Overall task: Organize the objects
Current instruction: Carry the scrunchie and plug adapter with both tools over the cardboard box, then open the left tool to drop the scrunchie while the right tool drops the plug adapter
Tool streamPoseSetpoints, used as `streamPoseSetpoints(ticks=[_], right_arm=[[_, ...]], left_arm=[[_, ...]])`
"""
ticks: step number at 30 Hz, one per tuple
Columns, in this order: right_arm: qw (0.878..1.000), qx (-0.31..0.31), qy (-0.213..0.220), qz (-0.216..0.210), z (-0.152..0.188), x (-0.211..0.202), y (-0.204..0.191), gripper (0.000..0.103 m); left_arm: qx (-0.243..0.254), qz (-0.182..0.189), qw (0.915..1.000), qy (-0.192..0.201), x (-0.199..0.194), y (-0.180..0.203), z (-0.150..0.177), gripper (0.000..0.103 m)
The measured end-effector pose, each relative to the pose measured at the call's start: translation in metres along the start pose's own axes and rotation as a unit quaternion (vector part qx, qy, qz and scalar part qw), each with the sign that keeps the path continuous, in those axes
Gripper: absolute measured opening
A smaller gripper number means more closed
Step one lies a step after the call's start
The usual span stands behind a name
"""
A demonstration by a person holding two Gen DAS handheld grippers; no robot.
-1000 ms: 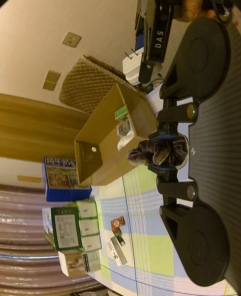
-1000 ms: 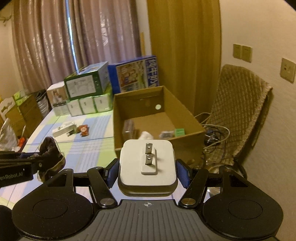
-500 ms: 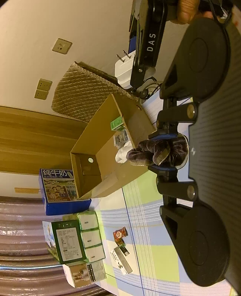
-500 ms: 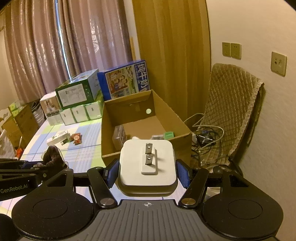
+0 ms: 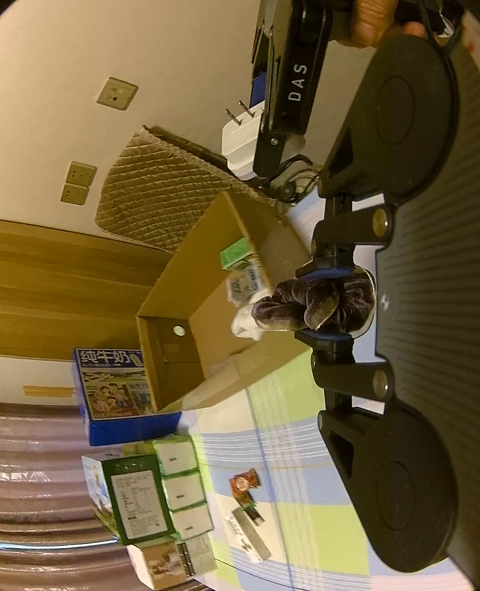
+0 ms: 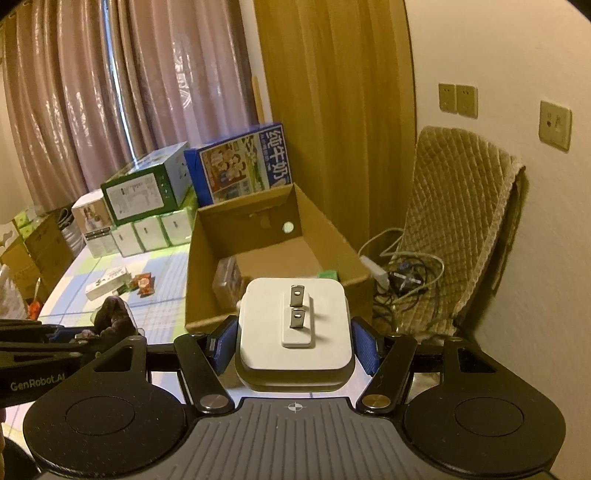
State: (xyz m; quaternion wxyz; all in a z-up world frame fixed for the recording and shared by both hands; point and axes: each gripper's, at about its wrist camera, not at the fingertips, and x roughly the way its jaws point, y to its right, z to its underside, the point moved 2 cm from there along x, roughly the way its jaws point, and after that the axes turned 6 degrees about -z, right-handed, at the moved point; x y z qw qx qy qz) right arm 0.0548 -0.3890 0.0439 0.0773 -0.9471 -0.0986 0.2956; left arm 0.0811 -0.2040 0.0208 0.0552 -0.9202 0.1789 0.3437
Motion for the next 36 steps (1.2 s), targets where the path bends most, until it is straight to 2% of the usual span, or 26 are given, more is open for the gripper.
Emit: streamPoseSetpoints(ticks=[6, 9, 14, 23, 26, 27, 28, 36], right_arm=[[1.0, -0.002, 0.01, -0.005, -0.031, 0.019, 0.013, 0.062], [1.0, 0.003, 0.009, -0.022, -0.047, 0.034, 0.019, 0.062], [1.0, -0.007, 0.006, -0.022, -0.073, 0.064, 0.025, 0.062], [1.0, -0.001, -0.003, -0.021, -0.092, 0.104, 0.04, 0.062], [1.0, 0.006, -0.008, -0.023, -0.092, 0.113, 0.043, 0.062], [1.0, 0.01, -0.009, -0.024, -0.092, 0.116, 0.044, 0.062], [1.0, 0.015, -0.011, -0.025, -0.091, 0.117, 0.045, 0.062], [0.999, 0.027, -0.02, -0.028, -0.082, 0.122, 0.05, 0.062]], left_arm=[[0.009, -0.006, 0.9999, 0.005, 0.026, 0.004, -0.029, 0.022], [0.02, 0.0, 0.9998, 0.001, 0.044, 0.008, -0.043, 0.022], [0.034, 0.002, 0.9994, -0.007, 0.076, 0.012, -0.063, 0.022], [0.038, 0.0, 0.9991, -0.018, 0.119, 0.006, -0.083, 0.025], [0.04, -0.001, 0.999, -0.021, 0.132, 0.005, -0.086, 0.034], [0.038, 0.003, 0.9991, -0.017, 0.137, 0.004, -0.086, 0.046], [0.039, 0.003, 0.999, -0.019, 0.142, 0.002, -0.086, 0.052], [0.025, -0.018, 0.9994, -0.015, 0.134, -0.017, -0.081, 0.052]])
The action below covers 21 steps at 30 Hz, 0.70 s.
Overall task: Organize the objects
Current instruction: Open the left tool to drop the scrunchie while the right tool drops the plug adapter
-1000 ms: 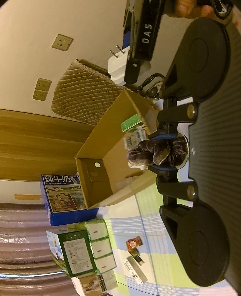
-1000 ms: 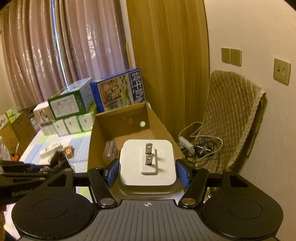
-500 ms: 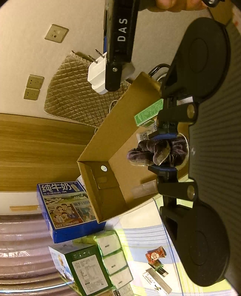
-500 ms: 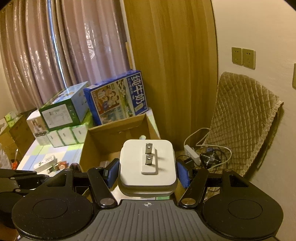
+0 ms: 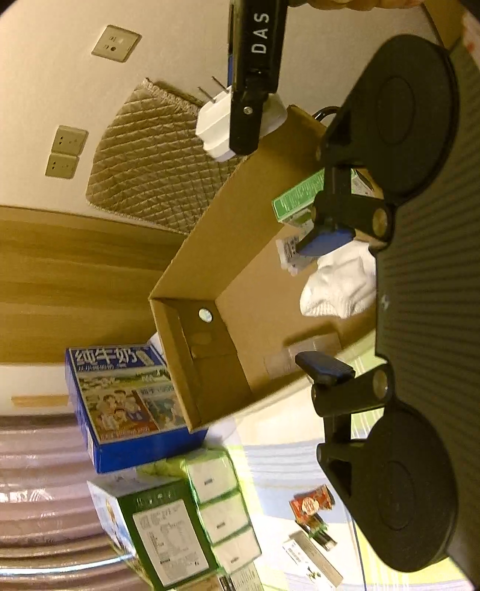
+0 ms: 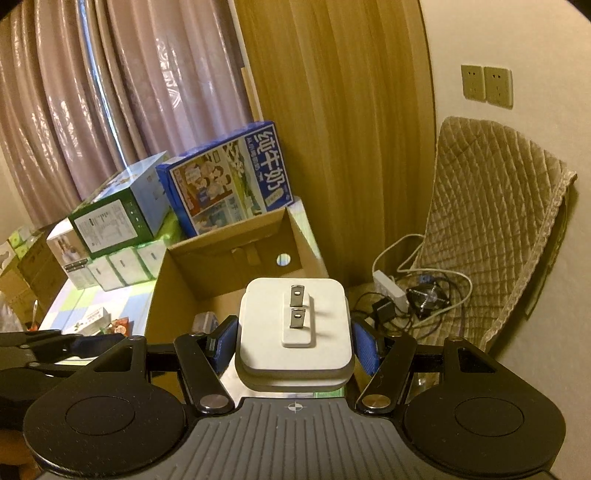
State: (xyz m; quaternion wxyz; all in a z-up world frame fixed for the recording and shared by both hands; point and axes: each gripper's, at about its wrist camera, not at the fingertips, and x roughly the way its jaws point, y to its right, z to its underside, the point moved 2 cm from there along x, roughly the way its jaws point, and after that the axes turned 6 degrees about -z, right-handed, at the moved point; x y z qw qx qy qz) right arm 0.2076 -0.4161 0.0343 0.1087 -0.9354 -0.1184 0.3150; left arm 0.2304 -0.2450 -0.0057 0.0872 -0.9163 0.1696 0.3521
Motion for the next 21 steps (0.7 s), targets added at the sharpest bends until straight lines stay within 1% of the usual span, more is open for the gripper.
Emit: streamPoseSetpoints(ticks=[9, 12, 14, 15, 16, 17, 18, 21], right_arm=[[1.0, -0.001, -0.001, -0.019, -0.002, 0.003, -0.01, 0.062], [1.0, -0.004, -0.004, -0.028, -0.005, 0.01, -0.015, 0.062], [0.999, -0.004, -0.01, -0.04, -0.005, 0.019, -0.019, 0.062], [0.999, -0.004, -0.012, -0.046, -0.005, 0.023, -0.02, 0.064], [0.999, -0.001, -0.014, -0.048, -0.005, 0.027, -0.021, 0.07], [0.999, 0.005, -0.013, -0.047, -0.005, 0.028, -0.02, 0.085], [0.999, 0.013, -0.007, -0.048, -0.004, 0.027, -0.019, 0.09], [0.998, 0.022, 0.002, -0.054, -0.002, 0.019, -0.018, 0.091]], left_arm=[[-0.023, -0.013, 0.9996, 0.013, -0.021, -0.02, 0.007, 0.052], [-0.04, -0.016, 0.9989, 0.015, -0.027, -0.03, 0.012, 0.052], [-0.046, -0.02, 0.9986, 0.015, -0.031, -0.035, 0.017, 0.052], [-0.048, -0.022, 0.9985, 0.015, -0.032, -0.038, 0.019, 0.052], [-0.049, -0.024, 0.9984, 0.014, -0.033, -0.04, 0.021, 0.052], [-0.051, -0.026, 0.9983, 0.012, -0.035, -0.043, 0.024, 0.053], [-0.052, -0.029, 0.9981, 0.012, -0.037, -0.046, 0.027, 0.054], [-0.056, -0.041, 0.9975, 0.014, -0.045, -0.054, 0.037, 0.057]])
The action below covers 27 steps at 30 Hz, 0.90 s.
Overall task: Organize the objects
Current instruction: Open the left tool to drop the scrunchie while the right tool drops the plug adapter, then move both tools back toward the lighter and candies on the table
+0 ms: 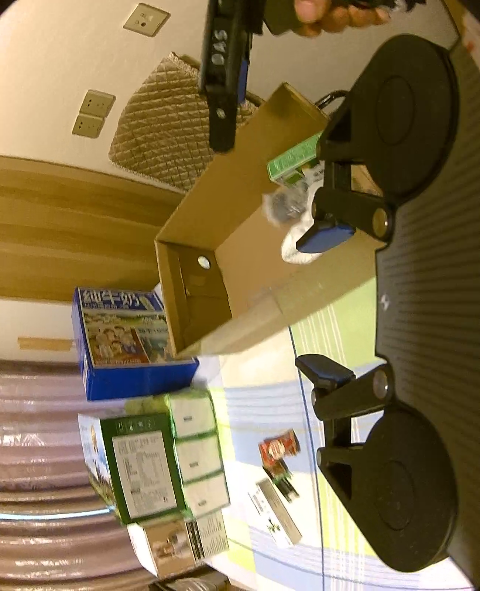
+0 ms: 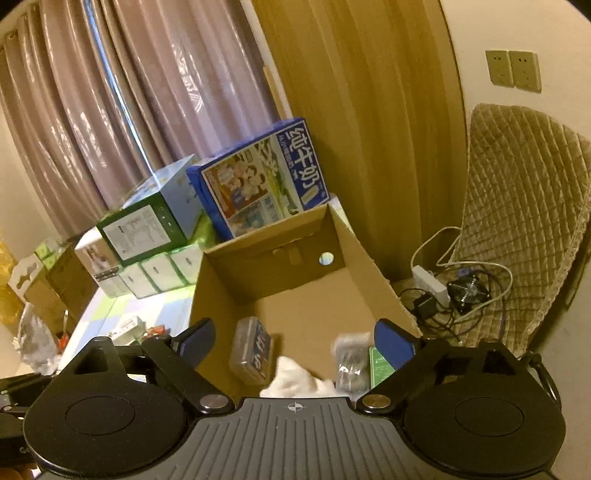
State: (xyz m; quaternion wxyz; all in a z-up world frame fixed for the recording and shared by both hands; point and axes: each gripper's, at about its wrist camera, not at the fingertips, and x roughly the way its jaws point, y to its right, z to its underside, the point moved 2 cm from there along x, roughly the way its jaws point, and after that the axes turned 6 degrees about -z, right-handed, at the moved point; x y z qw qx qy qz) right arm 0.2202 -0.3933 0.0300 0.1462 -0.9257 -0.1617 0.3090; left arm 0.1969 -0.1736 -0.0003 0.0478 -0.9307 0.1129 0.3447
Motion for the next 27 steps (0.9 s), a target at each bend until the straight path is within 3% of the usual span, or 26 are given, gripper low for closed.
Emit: streamPoseSetpoints(ticks=[17, 27], right_arm=[[1.0, 0.005, 0.018, -0.013, 0.045, -0.074, -0.052, 0.097], [0.999, -0.031, 0.011, -0.034, 0.067, -0.085, -0.106, 0.101]], left_arm=[[-0.031, -0.022, 0.9992, -0.008, -0.062, -0.05, 0.052, 0.069], [-0.058, -0.061, 0.9964, -0.009, -0.094, -0.099, 0.079, 0.077]])
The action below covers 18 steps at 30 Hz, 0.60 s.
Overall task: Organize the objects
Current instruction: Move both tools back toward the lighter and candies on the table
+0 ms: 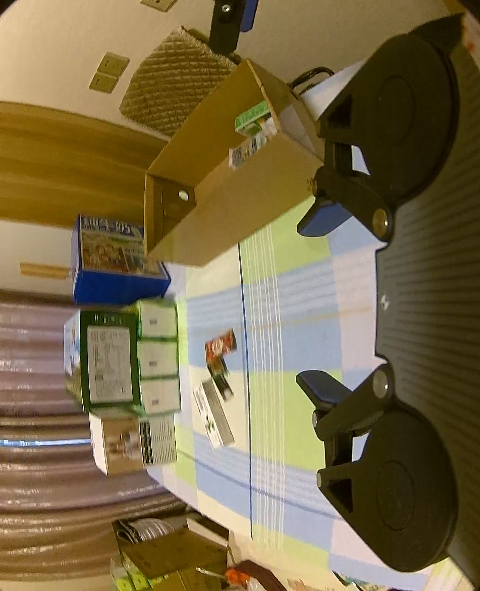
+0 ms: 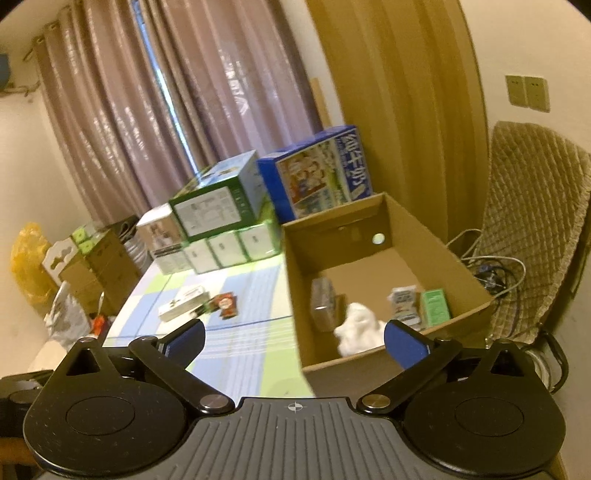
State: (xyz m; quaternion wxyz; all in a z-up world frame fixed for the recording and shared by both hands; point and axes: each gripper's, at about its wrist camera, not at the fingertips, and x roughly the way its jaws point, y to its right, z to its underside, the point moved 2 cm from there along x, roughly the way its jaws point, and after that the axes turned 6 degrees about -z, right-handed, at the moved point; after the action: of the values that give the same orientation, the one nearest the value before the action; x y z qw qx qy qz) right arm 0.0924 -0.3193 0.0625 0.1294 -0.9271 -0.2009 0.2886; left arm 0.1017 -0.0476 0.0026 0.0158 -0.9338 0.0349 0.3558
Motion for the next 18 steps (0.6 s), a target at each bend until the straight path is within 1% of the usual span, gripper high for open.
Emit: streamPoseSetpoints(ticks=[8, 11, 18], right_arm=[[1.0, -0.015, -0.019, -0.017, 0.013, 0.009, -0.03, 0.101], [0.999, -0.023, -0.023, -0.021, 0.015, 0.013, -0.039, 0.101], [0.998, -0.039, -0.029, -0.027, 0.017, 0.019, -0.054, 0.101]], left_arm=[[-0.025, -0.016, 0.9996, 0.002, -0.011, -0.033, 0.007, 0.079], [-0.033, -0.021, 0.9992, 0.004, -0.013, -0.041, 0.009, 0.083], [-0.047, -0.027, 0.9985, 0.007, -0.015, -0.056, 0.011, 0.086]])
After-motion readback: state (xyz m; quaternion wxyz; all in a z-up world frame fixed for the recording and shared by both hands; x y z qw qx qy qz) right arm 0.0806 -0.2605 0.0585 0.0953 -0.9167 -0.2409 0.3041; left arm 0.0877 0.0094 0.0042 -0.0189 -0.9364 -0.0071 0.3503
